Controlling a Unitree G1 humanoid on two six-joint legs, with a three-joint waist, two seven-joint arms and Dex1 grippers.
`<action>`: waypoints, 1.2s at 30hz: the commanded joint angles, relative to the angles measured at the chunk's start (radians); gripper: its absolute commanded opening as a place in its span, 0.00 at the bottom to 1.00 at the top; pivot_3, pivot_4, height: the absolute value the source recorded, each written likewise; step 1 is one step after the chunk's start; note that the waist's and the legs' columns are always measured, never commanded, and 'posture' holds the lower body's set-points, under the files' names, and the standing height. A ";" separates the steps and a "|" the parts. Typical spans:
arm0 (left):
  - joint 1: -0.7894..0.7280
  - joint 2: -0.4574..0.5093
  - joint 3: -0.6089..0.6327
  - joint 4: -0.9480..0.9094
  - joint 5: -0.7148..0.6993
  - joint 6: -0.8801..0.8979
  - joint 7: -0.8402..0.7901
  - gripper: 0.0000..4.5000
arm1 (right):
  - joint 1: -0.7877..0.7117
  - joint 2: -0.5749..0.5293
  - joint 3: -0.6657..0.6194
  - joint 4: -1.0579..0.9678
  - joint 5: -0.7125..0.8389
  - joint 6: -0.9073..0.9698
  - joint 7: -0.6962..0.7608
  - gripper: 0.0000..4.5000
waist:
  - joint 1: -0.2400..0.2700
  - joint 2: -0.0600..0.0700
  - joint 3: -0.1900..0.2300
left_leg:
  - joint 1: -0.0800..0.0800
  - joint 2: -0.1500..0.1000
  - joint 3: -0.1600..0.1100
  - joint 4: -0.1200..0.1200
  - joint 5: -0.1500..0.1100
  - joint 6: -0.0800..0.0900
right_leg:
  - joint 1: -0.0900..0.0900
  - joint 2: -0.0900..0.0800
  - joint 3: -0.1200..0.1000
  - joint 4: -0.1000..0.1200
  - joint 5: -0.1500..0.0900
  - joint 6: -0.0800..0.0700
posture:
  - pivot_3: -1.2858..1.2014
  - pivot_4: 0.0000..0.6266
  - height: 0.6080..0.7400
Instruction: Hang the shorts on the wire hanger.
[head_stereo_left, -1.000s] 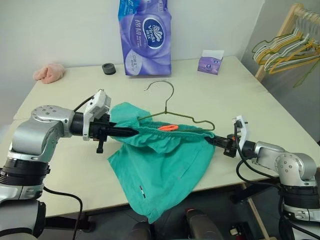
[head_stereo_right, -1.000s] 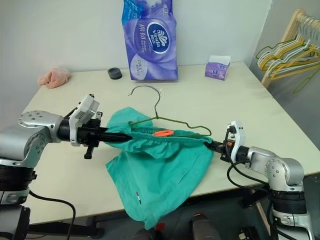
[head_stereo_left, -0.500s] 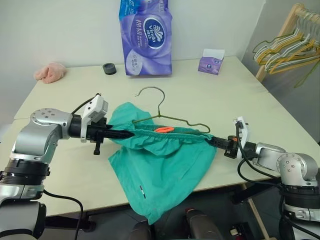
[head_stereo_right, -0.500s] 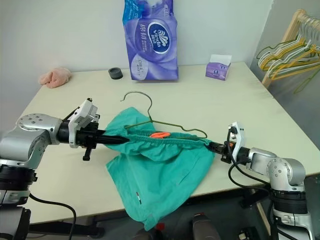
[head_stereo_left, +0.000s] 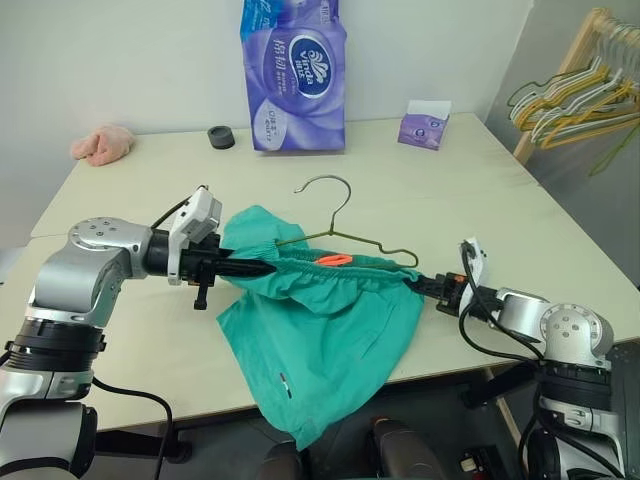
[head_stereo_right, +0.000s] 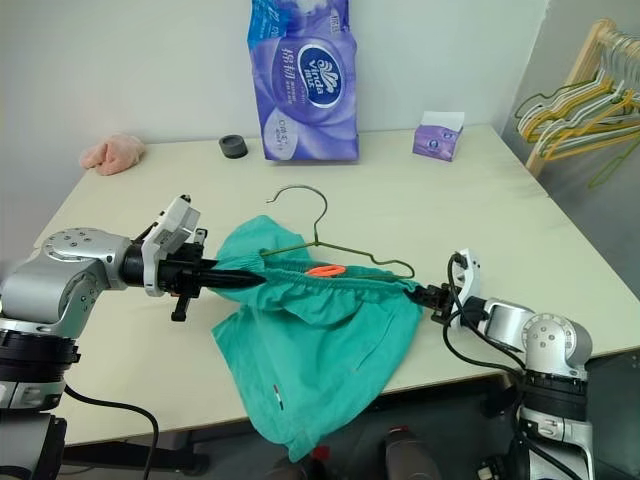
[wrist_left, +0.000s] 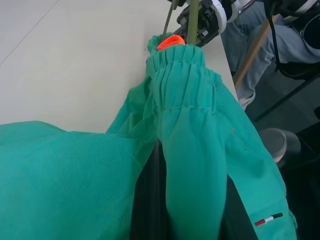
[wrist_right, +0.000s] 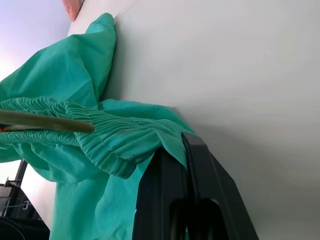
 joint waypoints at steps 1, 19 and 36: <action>-0.013 0.023 0.063 -0.026 -0.028 0.007 0.003 0.00 | -0.005 -0.008 -0.070 0.019 -0.006 -0.001 -0.048 0.01 | 0.000 0.000 0.000 | 0.000 0.000 0.000 0.000 0.000 0.000 | 0.000 0.000 0.000 0.000 0.000 0.000 | 0.45 0.10 1.00; -0.007 0.064 0.028 0.102 0.136 -0.144 0.060 0.00 | 0.063 -0.185 -0.090 -0.094 0.134 0.032 0.090 0.01 | 0.001 0.000 0.000 | 0.000 0.000 0.001 0.000 0.000 0.000 | 0.000 0.000 -0.001 0.000 0.000 0.000 | 0.45 0.12 1.00; 0.001 0.073 -0.002 0.172 0.218 -0.253 0.048 0.00 | 0.074 -0.302 -0.092 -0.153 0.195 -0.014 0.169 0.01 | 0.002 0.000 0.000 | 0.001 0.000 0.002 -0.001 0.000 0.000 | 0.000 0.000 0.000 -0.001 0.000 0.000 | 0.44 0.13 1.00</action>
